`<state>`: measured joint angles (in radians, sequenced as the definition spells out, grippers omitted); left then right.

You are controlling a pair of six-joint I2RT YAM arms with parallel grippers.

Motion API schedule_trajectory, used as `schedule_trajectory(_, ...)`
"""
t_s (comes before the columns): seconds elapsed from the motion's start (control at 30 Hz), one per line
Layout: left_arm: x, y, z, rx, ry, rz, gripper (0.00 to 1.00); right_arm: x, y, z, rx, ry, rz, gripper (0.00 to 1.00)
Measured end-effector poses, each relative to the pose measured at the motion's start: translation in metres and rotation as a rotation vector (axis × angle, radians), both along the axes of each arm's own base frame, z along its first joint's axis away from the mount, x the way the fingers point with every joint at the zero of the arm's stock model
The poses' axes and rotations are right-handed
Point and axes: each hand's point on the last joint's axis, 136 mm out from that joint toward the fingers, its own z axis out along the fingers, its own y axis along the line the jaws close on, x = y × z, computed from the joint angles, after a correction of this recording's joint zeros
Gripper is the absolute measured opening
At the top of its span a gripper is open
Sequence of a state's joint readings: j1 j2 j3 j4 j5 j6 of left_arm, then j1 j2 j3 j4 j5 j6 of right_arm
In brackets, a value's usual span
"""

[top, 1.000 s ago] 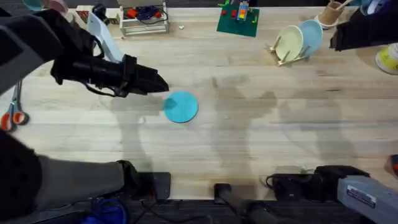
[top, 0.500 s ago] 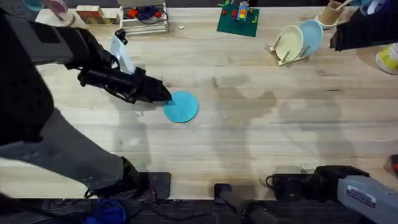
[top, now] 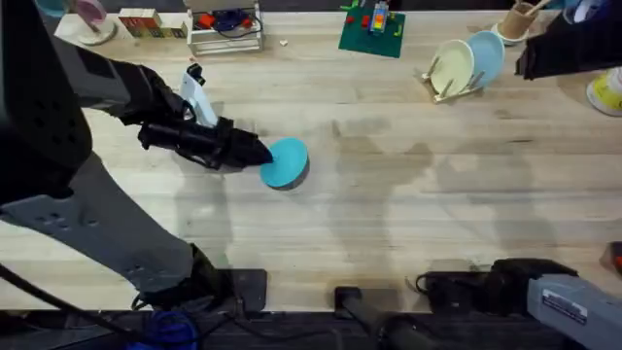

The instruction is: Pick up the plates from the table one by one and place each into a slot on the dish rack.

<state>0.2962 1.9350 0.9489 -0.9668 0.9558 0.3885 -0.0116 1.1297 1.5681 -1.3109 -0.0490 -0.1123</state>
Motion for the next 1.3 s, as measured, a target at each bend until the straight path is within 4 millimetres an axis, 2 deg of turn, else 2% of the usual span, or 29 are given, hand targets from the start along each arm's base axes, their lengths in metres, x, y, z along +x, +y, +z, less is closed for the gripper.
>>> schedule_trajectory(0.47, 0.0, 0.0, 0.0, -0.001, 0.0, 0.0, 0.041, -0.003, 0.005, -0.002, 0.073, 0.022, -0.056, 0.992)
schedule_trajectory(0.67, 0.0, 0.0, 0.0, -0.001, -0.001, 0.0, 0.041, 0.005, 0.03, -0.008, 0.229, 0.086, -0.02, 0.991)
schedule_trajectory(0.87, 0.0, 0.0, 0.0, -0.001, -0.001, 0.0, 0.041, 0.024, 0.052, -0.031, 0.386, 0.236, -0.036, 0.992)
schedule_trajectory(1.03, 0.0, 0.0, 0.0, -0.001, -0.001, 0.0, 0.041, 0.033, 0.069, -0.049, 0.45, 0.342, -0.058, 0.994)
schedule_trajectory(1.3, 0.0, 0.0, 0.0, -0.001, -0.002, 0.001, 0.041, 0.043, 0.122, -0.073, 0.462, 0.451, -0.001, 0.994)
